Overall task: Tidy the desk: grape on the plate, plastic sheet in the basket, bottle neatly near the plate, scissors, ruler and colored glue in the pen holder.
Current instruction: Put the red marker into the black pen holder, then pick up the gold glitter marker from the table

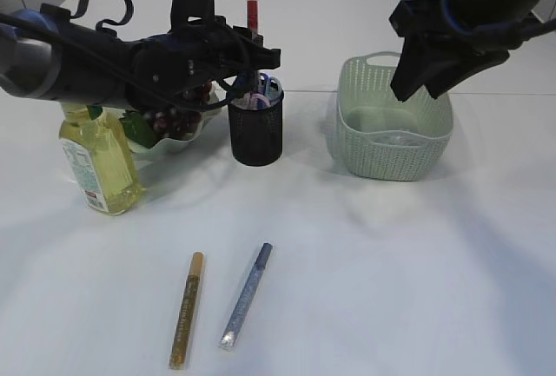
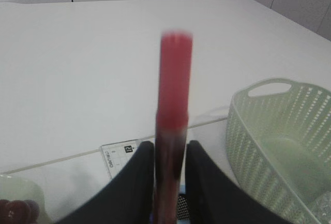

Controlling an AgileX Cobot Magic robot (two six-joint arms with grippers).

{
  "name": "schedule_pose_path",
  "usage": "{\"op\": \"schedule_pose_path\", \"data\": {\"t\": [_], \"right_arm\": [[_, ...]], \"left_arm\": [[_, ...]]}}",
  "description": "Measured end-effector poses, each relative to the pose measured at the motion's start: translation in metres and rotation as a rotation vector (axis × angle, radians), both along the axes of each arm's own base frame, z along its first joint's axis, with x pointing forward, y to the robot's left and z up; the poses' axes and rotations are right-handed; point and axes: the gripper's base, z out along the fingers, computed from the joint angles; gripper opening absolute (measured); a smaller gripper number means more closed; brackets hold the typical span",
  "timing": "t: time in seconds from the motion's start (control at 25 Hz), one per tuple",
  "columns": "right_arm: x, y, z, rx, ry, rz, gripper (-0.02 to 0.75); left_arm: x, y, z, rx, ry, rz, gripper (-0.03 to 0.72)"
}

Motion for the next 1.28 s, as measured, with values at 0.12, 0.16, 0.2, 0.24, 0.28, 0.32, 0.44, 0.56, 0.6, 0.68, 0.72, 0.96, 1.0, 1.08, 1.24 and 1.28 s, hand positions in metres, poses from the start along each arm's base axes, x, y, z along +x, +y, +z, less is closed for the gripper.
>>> {"op": "schedule_pose_path", "data": {"t": [0.12, 0.16, 0.2, 0.24, 0.28, 0.32, 0.44, 0.56, 0.6, 0.68, 0.72, 0.96, 1.0, 1.08, 1.24, 1.28], "right_arm": [[0.0, 0.0, 0.0, -0.001, 0.0, 0.0, 0.365], [0.0, 0.0, 0.0, -0.001, 0.0, 0.0, 0.365], [0.0, 0.0, 0.0, -0.001, 0.0, 0.0, 0.365], [0.0, 0.0, 0.0, -0.001, 0.0, 0.0, 0.365], [0.0, 0.0, 0.0, -0.001, 0.0, 0.0, 0.365], [0.0, 0.0, 0.0, -0.001, 0.0, 0.0, 0.365], [0.0, 0.0, 0.0, -0.001, 0.0, 0.0, 0.364], [0.0, 0.0, 0.0, -0.001, 0.0, 0.0, 0.364], [0.0, 0.0, 0.0, 0.001, 0.0, 0.0, 0.364], [0.0, 0.0, 0.0, 0.001, 0.0, 0.0, 0.365], [0.0, 0.0, 0.0, 0.003, 0.001, 0.0, 0.365], [0.0, 0.001, 0.0, 0.007, 0.002, 0.0, 0.365], [0.0, 0.001, 0.0, 0.007, 0.002, 0.0, 0.364], [0.0, 0.001, 0.0, 0.007, 0.001, 0.002, 0.364], [0.0, 0.001, 0.0, 0.015, 0.003, 0.001, 0.364], [0.0, 0.002, 0.0, 0.018, 0.004, 0.001, 0.364]], "left_arm": [[0.0, 0.0, -0.001, 0.004, 0.009, -0.001, 0.233], [0.0, 0.0, -0.001, 0.006, 0.014, -0.002, 0.249], [0.0, 0.0, -0.001, 0.006, 0.014, -0.002, 0.261], [0.0, 0.0, -0.001, 0.006, 0.014, -0.002, 0.268], [0.0, 0.0, -0.001, 0.006, 0.014, -0.002, 0.272], [0.0, 0.0, -0.001, 0.006, 0.015, -0.002, 0.274], [-0.001, 0.0, -0.002, 0.014, 0.035, -0.006, 0.275], [-0.007, 0.002, 0.011, 0.025, 0.073, -0.018, 0.276], [-0.01, 0.003, 0.018, 0.03, 0.091, -0.024, 0.276], [-0.019, 0.006, 0.035, 0.046, 0.141, -0.042, 0.276], [-0.024, 0.007, 0.043, 0.056, 0.168, -0.051, 0.276], [-0.066, 0.022, 0.089, 0.121, 0.386, -0.109, 0.276], [-0.072, 0.025, 0.094, 0.121, 0.423, -0.111, 0.276], [-0.086, 0.03, 0.1, 0.135, 0.522, -0.115, 0.276], [-0.109, 0.039, 0.091, 0.183, 0.812, -0.075, 0.277], [-0.113, 0.042, 0.089, 0.202, 0.868, -0.059, 0.277]]}}
